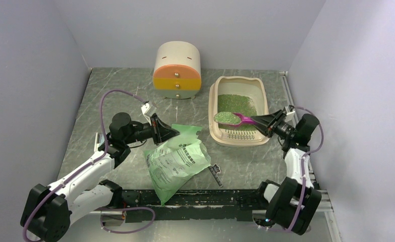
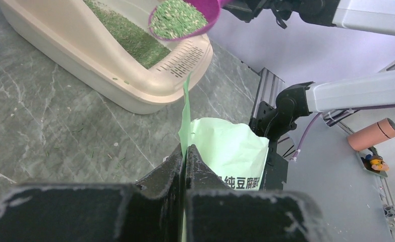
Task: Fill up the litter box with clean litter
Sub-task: Pour the cat litter into the litter box.
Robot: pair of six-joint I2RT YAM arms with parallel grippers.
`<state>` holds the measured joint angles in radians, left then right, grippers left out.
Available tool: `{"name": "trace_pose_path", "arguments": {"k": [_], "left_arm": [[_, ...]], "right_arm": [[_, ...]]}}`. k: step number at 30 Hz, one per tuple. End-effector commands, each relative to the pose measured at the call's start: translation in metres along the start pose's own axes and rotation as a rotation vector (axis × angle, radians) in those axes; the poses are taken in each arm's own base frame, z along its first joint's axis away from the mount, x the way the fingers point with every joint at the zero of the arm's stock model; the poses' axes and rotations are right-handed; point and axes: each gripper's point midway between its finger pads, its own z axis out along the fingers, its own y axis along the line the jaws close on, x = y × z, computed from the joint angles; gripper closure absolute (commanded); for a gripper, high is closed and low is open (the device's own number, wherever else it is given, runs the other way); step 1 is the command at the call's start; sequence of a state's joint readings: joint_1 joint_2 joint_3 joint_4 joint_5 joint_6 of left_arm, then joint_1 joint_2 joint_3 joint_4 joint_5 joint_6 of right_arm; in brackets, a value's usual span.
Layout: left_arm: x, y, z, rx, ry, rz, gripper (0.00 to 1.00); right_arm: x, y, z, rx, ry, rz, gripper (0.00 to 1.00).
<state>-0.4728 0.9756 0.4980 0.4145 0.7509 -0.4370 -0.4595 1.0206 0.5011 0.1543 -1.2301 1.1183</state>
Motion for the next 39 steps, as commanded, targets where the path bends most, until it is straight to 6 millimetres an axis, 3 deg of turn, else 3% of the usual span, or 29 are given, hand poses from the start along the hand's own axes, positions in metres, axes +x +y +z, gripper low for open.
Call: {"name": "trace_pose_path", "arguments": {"k": [1, 9, 17, 22, 27, 33, 39], "left_arm": [[-0.024, -0.011, -0.004, 0.037, -0.075, 0.070, 0.95], [-0.023, -0.016, -0.003, 0.072, -0.046, 0.075, 0.95], [-0.021, -0.018, -0.002, 0.089, -0.036, 0.062, 0.95], [-0.019, -0.015, -0.001, 0.078, -0.017, 0.064, 0.95], [-0.020, -0.014, -0.001, 0.067, -0.001, 0.071, 0.95], [-0.017, -0.015, -0.003, 0.062, 0.002, 0.065, 0.95], [-0.014, -0.015, -0.005, 0.064, 0.011, 0.070, 0.95]], "right_arm": [[-0.038, 0.014, -0.003, -0.036, -0.071, -0.061, 1.00], [-0.110, 0.009, -0.002, 0.011, -0.236, -0.099, 1.00], [-0.167, -0.016, 0.012, 0.158, -0.388, -0.156, 1.00], [-0.175, -0.020, 0.048, 0.200, -0.371, -0.202, 1.00], [-0.184, -0.022, 0.069, 0.230, -0.380, -0.228, 1.00], [-0.193, -0.020, 0.055, 0.315, -0.465, -0.286, 1.00], [-0.177, -0.027, 0.039, 0.364, -0.463, -0.283, 1.00]]}}
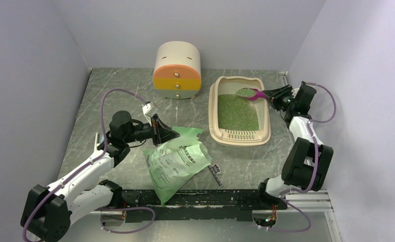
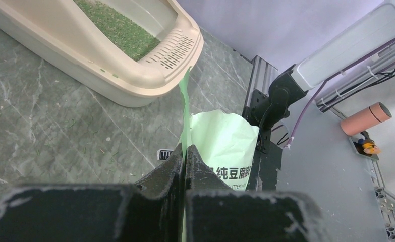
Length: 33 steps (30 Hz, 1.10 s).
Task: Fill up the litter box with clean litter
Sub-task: Pour the cat litter into the litter box.
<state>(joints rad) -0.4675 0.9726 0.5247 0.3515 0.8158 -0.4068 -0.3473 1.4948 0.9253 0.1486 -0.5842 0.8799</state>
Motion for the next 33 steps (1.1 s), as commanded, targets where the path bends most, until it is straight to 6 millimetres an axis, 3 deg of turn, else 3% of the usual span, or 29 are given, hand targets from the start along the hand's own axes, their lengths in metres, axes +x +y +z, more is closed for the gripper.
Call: {"name": "trace_pose_path", "arguments": {"k": [1, 9, 20, 23, 28, 33], "left_arm": [[-0.017, -0.007, -0.003, 0.017, -0.031, 0.066, 0.95], [-0.014, -0.012, -0.006, 0.031, -0.031, 0.068, 0.95], [-0.013, -0.014, -0.008, 0.035, -0.023, 0.078, 0.95], [-0.013, -0.015, -0.008, 0.038, -0.024, 0.076, 0.95], [-0.014, -0.015, -0.008, 0.042, -0.028, 0.081, 0.95], [-0.017, -0.016, -0.009, 0.036, -0.034, 0.090, 0.95]], "right_arm": [[-0.008, 0.006, -0.021, 0.010, -0.063, -0.062, 1.00], [0.011, -0.019, -0.061, 0.073, -0.047, -0.076, 1.00], [0.074, -0.006, -0.103, -0.013, 0.118, -0.083, 1.00], [0.088, -0.013, -0.113, 0.026, 0.157, -0.092, 1.00], [0.081, -0.024, -0.125, 0.133, 0.108, -0.171, 1.00], [0.051, -0.034, -0.138, 0.286, 0.000, -0.264, 1.00]]}}
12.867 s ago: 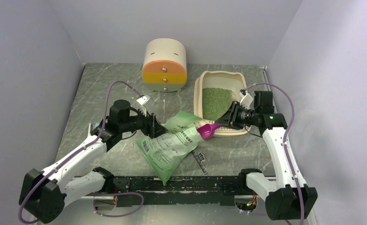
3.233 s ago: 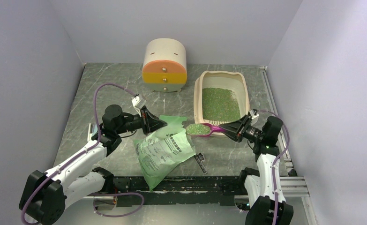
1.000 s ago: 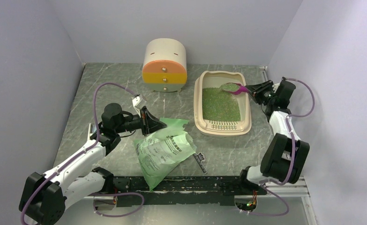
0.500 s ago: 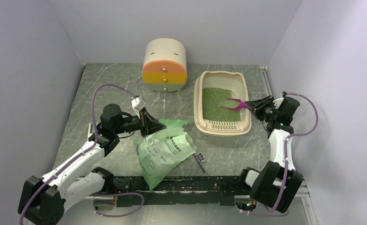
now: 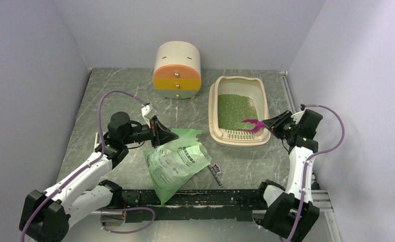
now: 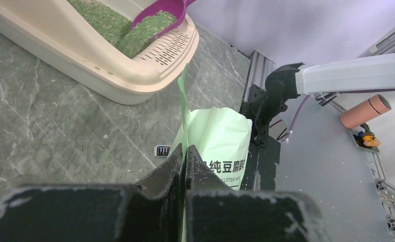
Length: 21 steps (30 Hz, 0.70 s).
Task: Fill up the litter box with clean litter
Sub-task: Pour the cat litter into the litter box.
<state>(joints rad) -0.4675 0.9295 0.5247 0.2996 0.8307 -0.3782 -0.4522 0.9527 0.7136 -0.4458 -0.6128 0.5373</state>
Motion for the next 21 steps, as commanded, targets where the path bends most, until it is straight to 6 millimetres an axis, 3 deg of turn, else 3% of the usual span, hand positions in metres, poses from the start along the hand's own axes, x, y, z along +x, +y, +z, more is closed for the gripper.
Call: {"name": "trace_pose_path", "arguments": {"k": [1, 6, 8, 12, 15, 17, 19, 21], "left_arm": [[-0.018, -0.009, -0.003, 0.025, -0.043, 0.068, 0.95], [-0.016, -0.007, -0.003, 0.023, -0.030, 0.071, 0.95], [-0.016, -0.007, -0.003, 0.024, -0.027, 0.073, 0.95], [-0.015, -0.007, -0.003, 0.023, -0.027, 0.075, 0.95], [-0.014, -0.007, -0.003, 0.025, -0.032, 0.072, 0.95], [-0.013, -0.007, -0.003, 0.024, -0.033, 0.063, 0.95], [-0.012, -0.007, -0.004, 0.024, -0.031, 0.062, 0.95], [-0.013, -0.007, -0.004, 0.019, -0.031, 0.068, 0.95]], "right_arm": [[-0.033, -0.010, -0.020, 0.152, -0.125, -0.113, 1.00], [-0.068, -0.004, -0.034, 0.218, -0.242, -0.171, 1.00], [-0.076, -0.001, -0.032, 0.216, -0.248, -0.173, 1.00], [-0.086, 0.024, -0.019, 0.108, -0.259, -0.188, 1.00], [-0.078, 0.050, 0.000, 0.063, -0.191, -0.281, 1.00], [-0.067, 0.053, 0.013, 0.171, -0.127, -0.364, 1.00], [-0.069, 0.043, 0.012, 0.340, -0.161, -0.402, 1.00], [-0.075, 0.046, 0.004, 0.348, -0.238, -0.420, 1.00]]}}
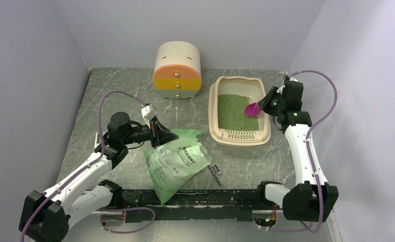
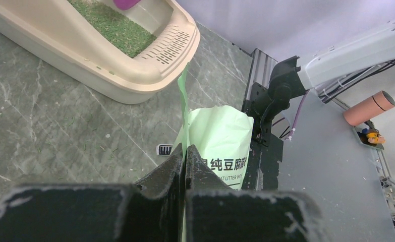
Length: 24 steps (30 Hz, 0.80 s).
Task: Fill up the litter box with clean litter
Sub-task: Pour the cat litter into the litter box.
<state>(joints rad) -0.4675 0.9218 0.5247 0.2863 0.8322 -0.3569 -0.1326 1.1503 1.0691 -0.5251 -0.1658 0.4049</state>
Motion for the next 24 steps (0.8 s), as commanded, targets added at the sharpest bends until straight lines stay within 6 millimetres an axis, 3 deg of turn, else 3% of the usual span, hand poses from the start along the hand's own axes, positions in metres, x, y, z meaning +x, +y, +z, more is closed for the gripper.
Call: {"name": "trace_pose_path", "arguments": {"k": [1, 4, 6, 12, 15, 19, 24], "left_arm": [[-0.014, -0.007, -0.004, 0.015, -0.033, 0.050, 0.95], [-0.012, -0.006, -0.004, 0.014, -0.024, 0.047, 0.95], [-0.011, -0.005, -0.003, 0.014, -0.021, 0.045, 0.95], [-0.010, -0.005, -0.002, 0.020, -0.010, 0.047, 0.95], [-0.011, -0.005, -0.002, 0.022, -0.005, 0.054, 0.95], [-0.013, -0.005, -0.001, 0.024, -0.002, 0.060, 0.95], [-0.011, -0.006, -0.001, 0.033, -0.004, 0.054, 0.95]], "right_arm": [[-0.020, -0.016, -0.019, 0.165, -0.151, -0.081, 1.00], [-0.021, 0.004, -0.025, 0.062, -0.148, -0.078, 1.00], [-0.023, 0.001, -0.032, 0.093, -0.155, -0.039, 1.00], [-0.063, -0.042, -0.079, 0.307, -0.465, 0.091, 1.00], [-0.072, -0.065, -0.103, 0.409, -0.621, 0.174, 1.00], [-0.064, -0.086, -0.104, 0.472, -0.697, 0.263, 1.00], [-0.055, -0.098, -0.096, 0.480, -0.706, 0.316, 1.00]]}}
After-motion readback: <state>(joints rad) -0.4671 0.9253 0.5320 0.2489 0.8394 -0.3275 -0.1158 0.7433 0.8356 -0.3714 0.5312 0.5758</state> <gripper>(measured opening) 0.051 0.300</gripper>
